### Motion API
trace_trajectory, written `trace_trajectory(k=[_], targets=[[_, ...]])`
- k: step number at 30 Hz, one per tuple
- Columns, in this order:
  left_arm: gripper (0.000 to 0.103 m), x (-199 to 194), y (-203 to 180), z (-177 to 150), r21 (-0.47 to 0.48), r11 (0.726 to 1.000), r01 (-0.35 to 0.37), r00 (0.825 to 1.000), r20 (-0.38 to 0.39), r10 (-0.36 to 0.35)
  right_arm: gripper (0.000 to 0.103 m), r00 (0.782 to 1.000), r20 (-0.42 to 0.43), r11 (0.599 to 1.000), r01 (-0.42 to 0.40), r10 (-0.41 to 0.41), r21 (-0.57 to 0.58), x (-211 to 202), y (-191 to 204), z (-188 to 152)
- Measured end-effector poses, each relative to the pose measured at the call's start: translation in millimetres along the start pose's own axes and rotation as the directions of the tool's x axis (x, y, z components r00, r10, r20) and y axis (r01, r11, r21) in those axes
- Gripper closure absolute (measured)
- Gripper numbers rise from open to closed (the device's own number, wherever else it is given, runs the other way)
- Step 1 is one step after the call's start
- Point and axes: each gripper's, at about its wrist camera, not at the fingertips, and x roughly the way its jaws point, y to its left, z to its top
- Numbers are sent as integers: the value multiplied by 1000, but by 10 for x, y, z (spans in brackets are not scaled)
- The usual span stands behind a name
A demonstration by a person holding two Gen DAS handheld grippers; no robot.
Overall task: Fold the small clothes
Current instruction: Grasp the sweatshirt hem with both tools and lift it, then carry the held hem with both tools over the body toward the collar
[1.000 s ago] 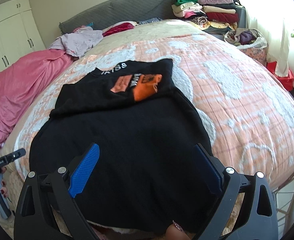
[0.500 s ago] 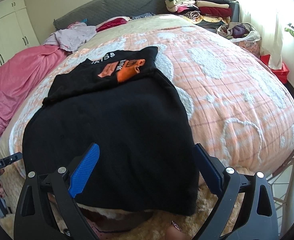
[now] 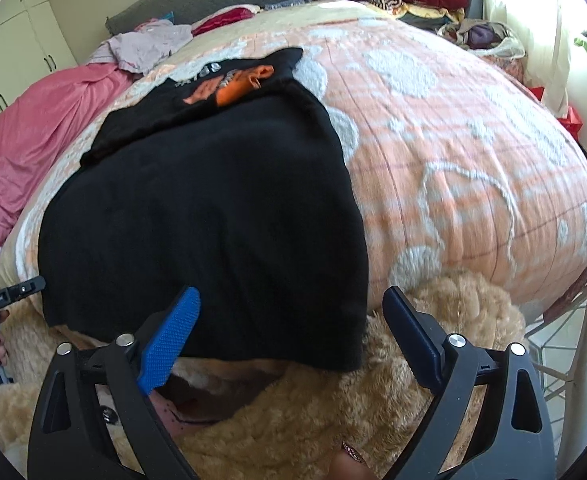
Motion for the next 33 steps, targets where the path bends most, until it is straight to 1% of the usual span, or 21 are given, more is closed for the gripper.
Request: trace_trajectory(k=[3, 4, 5, 6, 8, 10, 11, 12, 13, 14, 15, 16, 18, 19, 21, 24, 28, 30, 32, 33], targets=[[69, 2, 8, -20, 0, 1000, -2, 1000, -3, 2, 18, 1000, -20, 1000, -10, 10, 5, 77, -52, -16], [69, 2, 17, -28, -2, 1000, -3, 1000, -7, 3, 26, 999, -32, 1000, -10, 10, 7, 111, -71, -17], [69, 6, 13, -34, -2, 1000, -3, 1000, -8, 3, 30, 999, -49, 1000, -16, 16, 8, 161, -101, -19], [69, 4, 20, -43, -4, 1000, -2, 1000, -11, 2, 33, 998, -58, 1000, -21, 21, 10, 196, -116, -23], [69, 4, 25, -52, -7, 1000, 0, 1000, -14, 0, 35, 996, -82, 1000, -15, 17, 21, 280, -173, -29], [69, 5, 27, -64, -10, 1000, -1, 1000, -16, 0, 46, 997, -79, 1000, 6, -6, -3, 294, -174, -38], [69, 3, 29, -67, -11, 1000, 0, 1000, -18, 0, 51, 997, -83, 1000, -5, 3, -16, 296, -166, -38], [69, 0, 30, -71, -12, 1000, 0, 1000, -20, 0, 65, 996, -89, 999, -23, 21, -23, 297, -156, -41], [69, -2, 37, -77, -15, 1000, 2, 1000, -21, -2, 76, 995, -94, 999, -38, 35, -27, 295, -151, -43], [69, 0, 41, -85, -18, 1000, 3, 1000, -24, -4, 80, 994, -95, 998, -51, 47, -41, 289, -127, -46], [69, 4, 43, -86, -20, 1000, 4, 1000, -26, -5, 92, 994, -92, 997, -56, 50, -58, 276, -97, -51], [68, 11, 43, -86, -21, 1000, 4, 1000, -29, -5, 94, 995, -86, 995, -61, 55, -74, 254, -65, -55], [68, 21, 52, -94, -23, 1000, 5, 999, -37, -6, 95, 993, -65, 991, -99, 94, -85, 178, -1, -33], [68, 23, 53, -98, -24, 1000, 5, 999, -39, -6, 95, 990, -42, 988, -135, 132, -79, 106, 15, -13], [69, 40, 42, -93, -23, 1000, 8, 999, -45, -9, 95, 985, -4, 982, -173, 173, -74, -3, 22, 24], [69, 84, 42, -90, -25, 1000, 12, 998, -59, -14, 95, 977, 53, 977, -202, 205, -63, -156, 14, 125], [69, 124, 66, -101, -41, 999, 20, 997, -73, -23, 95, 966, 107, 972, -232, 236, -47, -296, -31, 214], [73, 142, 55, -116, -39, 999, 15, 997, -80, -18, 95, 964, 123, 972, -232, 236, -44, -327, -35, 243], [89, 149, 47, -122, -37, 999, -4, 997, -79, 1, 95, 962, 131, 970, -239, 241, -37, -333, -48, 257], [92, 141, 60, -126, -45, 999, 2, 997, -80, -5, 95, 962, 134, 971, -237, 240, -34, -355, -70, 241]])
